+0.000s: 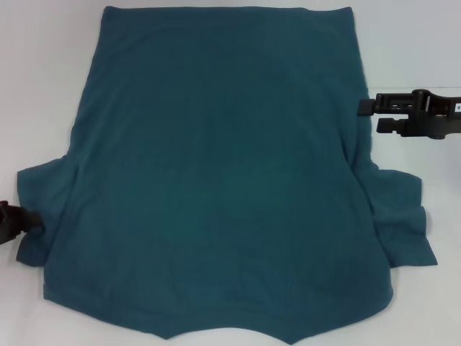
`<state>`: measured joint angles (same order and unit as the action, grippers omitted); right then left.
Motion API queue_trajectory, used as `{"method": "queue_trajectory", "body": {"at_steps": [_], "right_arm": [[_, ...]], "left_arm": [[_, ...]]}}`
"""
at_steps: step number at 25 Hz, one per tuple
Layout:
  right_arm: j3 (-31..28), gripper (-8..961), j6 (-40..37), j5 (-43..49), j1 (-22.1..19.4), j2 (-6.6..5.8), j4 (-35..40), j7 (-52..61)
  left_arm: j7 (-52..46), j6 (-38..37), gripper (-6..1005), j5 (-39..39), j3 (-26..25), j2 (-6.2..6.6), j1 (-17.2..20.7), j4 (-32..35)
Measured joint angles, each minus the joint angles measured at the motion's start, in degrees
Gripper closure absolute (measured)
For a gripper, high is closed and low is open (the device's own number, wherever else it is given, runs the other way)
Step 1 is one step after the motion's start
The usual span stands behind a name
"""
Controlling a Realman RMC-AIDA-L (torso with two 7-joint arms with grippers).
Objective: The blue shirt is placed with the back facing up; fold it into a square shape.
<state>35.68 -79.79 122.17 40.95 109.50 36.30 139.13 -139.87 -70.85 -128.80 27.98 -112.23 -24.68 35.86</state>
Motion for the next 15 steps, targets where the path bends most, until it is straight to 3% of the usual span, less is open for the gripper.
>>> {"method": "queue_trajectory", "body": {"at_steps": [1, 3, 9, 15], "right_arm": [[0.0, 163, 0.01, 0.0, 0.0, 0.01, 0.01, 0.0], [-0.04, 163, 0.02, 0.0, 0.01, 0.0, 0.09, 0.0], [-0.1, 162, 0.03, -0.03, 0.14, -0.06, 0.12, 0.0], [-0.09, 162, 0.04, -0.62, 0.0, -0.24, 0.03, 0.0]], "left_arm": [[-0.27, 0.21, 663, -0.5, 0.01, 0.0, -0.02, 0.07], [-0.78, 0.66, 892, -1.41, 0.01, -0.04, -0.07, 0.19], [-0.94, 0.01, 997, -1.46, -0.35, -0.45, 0.09, 1.55], [-1.14, -2.24, 997, -1.27, -0.74, -0.12, 0.08, 2.54]]}}
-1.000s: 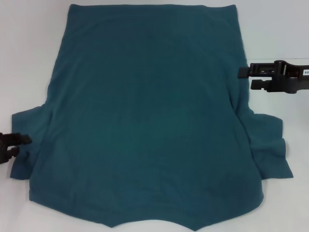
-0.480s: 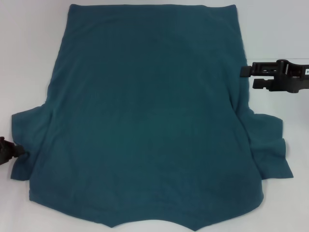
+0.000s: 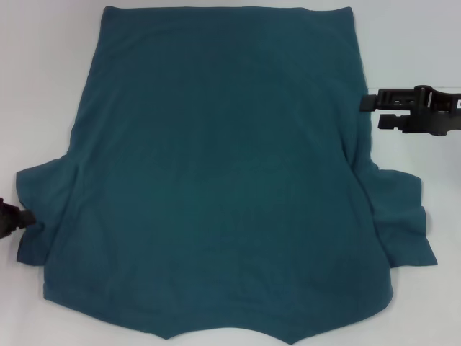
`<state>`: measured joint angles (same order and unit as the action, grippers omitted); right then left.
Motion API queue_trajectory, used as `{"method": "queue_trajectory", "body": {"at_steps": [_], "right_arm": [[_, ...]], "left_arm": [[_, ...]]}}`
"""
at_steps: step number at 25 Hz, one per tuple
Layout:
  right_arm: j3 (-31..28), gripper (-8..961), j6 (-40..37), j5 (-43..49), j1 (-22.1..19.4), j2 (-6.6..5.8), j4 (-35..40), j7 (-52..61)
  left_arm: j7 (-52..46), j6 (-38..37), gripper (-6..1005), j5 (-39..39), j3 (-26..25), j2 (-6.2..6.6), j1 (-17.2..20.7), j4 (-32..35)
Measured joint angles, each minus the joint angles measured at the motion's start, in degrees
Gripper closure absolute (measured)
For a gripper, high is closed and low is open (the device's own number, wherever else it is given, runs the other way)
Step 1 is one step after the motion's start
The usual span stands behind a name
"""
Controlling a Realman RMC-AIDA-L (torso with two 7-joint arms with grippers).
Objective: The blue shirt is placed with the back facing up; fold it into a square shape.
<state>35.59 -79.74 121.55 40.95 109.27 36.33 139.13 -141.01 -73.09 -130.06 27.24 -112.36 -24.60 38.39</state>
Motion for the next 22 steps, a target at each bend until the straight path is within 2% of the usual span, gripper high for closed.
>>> {"method": "queue_trajectory", "body": {"at_steps": [6, 11, 18, 22], "right_arm": [[0.01, 163, -0.04, -0.29, -0.14, -0.19, -0.03, 0.0], [0.01, 162, 0.01, -0.29, -0.17, -0.2, -0.04, -0.05], [0.01, 163, 0.13, -0.29, -0.27, -0.36, -0.01, -0.08], [0.01, 163, 0.06, -0.29, -0.27, -0.39, 0.01, -0.18]], "left_arm": [[-2.41, -0.71, 997, -0.41, -0.08, 1.07, 0.32, 3.95], [-3.69, -0.97, 998, -0.88, -0.1, 2.75, 0.0, 4.57], [-5.47, -0.91, 998, -3.43, -0.08, 3.49, -1.26, 5.69], [-6.83, -1.65, 998, -3.59, -0.08, 4.54, -1.7, 7.12]]}}
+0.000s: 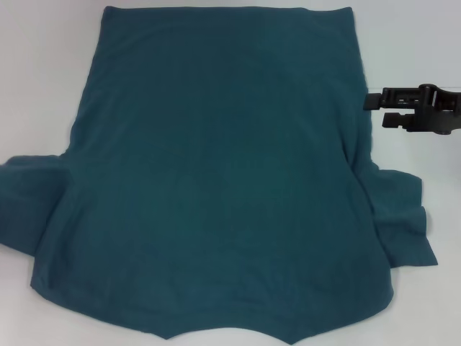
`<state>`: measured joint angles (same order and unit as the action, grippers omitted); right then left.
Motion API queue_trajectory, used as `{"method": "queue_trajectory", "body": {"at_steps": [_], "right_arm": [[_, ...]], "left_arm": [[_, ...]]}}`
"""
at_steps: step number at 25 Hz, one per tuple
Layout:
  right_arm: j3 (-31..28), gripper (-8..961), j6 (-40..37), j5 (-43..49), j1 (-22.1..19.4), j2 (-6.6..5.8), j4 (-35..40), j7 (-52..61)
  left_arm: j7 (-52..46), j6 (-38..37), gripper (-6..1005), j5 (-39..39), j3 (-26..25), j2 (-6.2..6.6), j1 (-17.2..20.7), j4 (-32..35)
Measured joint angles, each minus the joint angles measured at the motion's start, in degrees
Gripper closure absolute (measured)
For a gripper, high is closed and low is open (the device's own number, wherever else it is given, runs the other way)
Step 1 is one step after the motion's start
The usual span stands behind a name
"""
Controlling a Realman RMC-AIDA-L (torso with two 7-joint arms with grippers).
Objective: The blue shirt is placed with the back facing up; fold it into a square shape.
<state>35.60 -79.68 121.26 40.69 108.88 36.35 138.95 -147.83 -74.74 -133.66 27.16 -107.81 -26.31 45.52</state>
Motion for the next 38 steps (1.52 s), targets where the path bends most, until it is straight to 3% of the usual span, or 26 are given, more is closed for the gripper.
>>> {"method": "queue_trajectory", "body": {"at_steps": [11, 18, 22, 27, 36, 38], "right_arm": [[0.0, 162, -0.14, 0.03, 0.1, 0.02, -0.05, -0.34], [0.0, 163, -0.13, 0.03, 0.15, 0.02, -0.05, -0.54], [0.0, 163, -0.13, 0.03, 0.09, 0.02, -0.05, -0.6], [0.0, 162, -0.12, 0.03, 0.01, 0.02, -0.05, -0.61], [0.0, 163, 0.2, 0.05, 0.0, 0.02, -0.05, -0.67], [0.0, 163, 0.32, 0.13, 0.01, 0.02, -0.05, -0.75]], "left_arm": [[-1.99, -6.29, 994, -0.88, 0.18, 0.0, -2.54, 3.77], [-2.08, -12.08, 992, 2.56, 0.51, -2.01, -6.52, 4.32], [-2.09, -11.22, 991, 2.21, 2.64, -3.31, -9.17, 3.02], [-2.15, -8.36, 990, 2.03, 6.11, -3.51, -10.69, 0.11], [-1.02, -6.46, 987, 1.99, 7.97, -4.6, -12.17, -1.37], [1.17, -7.37, 986, 2.28, 11.78, -4.41, -13.06, -1.8]]}}
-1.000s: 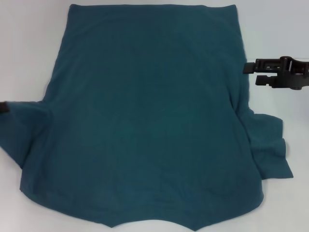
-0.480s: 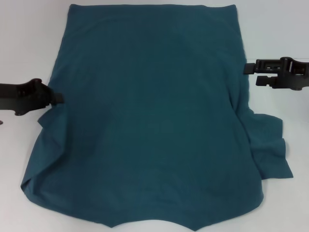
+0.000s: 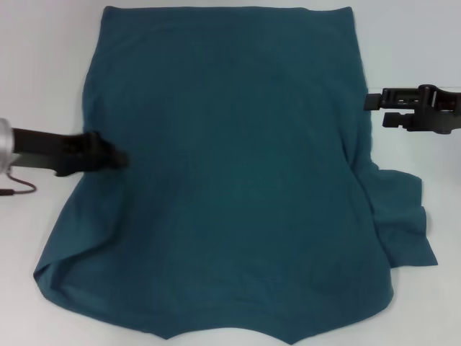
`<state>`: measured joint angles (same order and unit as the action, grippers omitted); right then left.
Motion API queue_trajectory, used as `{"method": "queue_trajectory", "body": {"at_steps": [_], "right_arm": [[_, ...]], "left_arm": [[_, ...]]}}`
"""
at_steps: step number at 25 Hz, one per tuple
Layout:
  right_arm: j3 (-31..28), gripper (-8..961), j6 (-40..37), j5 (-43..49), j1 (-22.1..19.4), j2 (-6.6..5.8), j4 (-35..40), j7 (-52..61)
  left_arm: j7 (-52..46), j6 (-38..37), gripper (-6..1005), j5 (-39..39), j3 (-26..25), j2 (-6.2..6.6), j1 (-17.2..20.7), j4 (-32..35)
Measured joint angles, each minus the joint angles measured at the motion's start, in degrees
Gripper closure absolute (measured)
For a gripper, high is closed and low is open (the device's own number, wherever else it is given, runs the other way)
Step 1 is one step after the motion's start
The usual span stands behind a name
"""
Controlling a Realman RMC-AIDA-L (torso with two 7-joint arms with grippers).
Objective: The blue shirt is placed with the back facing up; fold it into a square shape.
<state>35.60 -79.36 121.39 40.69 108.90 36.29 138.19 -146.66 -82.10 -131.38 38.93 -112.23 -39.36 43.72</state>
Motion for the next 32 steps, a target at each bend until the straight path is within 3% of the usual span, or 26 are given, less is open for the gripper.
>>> {"method": "queue_trajectory", "body": {"at_steps": [4, 7, 13, 16, 17, 18, 22, 26, 29, 32], "right_arm": [[0.01, 162, 0.08, 0.04, 0.0, 0.0, 0.0, -0.52], [0.25, 162, 0.13, 0.14, 0.0, -0.08, 0.0, -0.59], [0.58, 163, -1.4, 0.49, -0.33, -0.37, 0.01, -2.9], [0.68, 163, -2.9, 0.57, -0.96, -0.85, 0.03, -3.92], [0.69, 163, -3.31, 0.58, -1.19, -1.09, 0.04, -4.08], [0.71, 163, -3.43, 0.58, -1.44, -1.3, 0.04, -4.21], [0.69, 162, -3.62, 0.61, -2.44, -1.6, 0.28, -4.55], [0.66, 162, -3.64, 0.61, -2.84, -1.65, 0.59, -6.93], [0.61, 163, -3.95, 0.61, -3.22, -2.27, 0.45, -7.07], [1.0, 163, -6.31, 2.6, -4.17, -3.69, 0.29, -4.3]], "left_arm": [[5.96, -3.0, 985, 0.42, 3.85, -1.22, -0.97, 1.52], [6.8, -3.29, 902, 0.37, 3.05, -1.72, -0.49, 2.58], [5.65, -4.62, 679, 1.04, -6.91, -0.39, 3.75, 2.58], [13.11, -10.62, 545, 2.37, -7.8, 0.59, 6.13, 2.42], [22.04, -15.19, 503, 2.86, -8.0, 0.25, 8.0, 2.81], [22.04, -15.19, 462, 2.86, -8.0, 0.25, 8.0, 2.81], [38.87, -17.14, 291, 3.24, -8.41, -4.23, 12.44, 6.96], [43.03, -16.27, 116, 3.59, -8.38, -6.8, 13.91, 10.1], [42.55, -16.8, 102, 3.6, -8.2, -6.89, 13.51, 10.36], [38.27, -16.78, 89, 3.6, -8.43, -6.52, 12.79, 10.1]]}}
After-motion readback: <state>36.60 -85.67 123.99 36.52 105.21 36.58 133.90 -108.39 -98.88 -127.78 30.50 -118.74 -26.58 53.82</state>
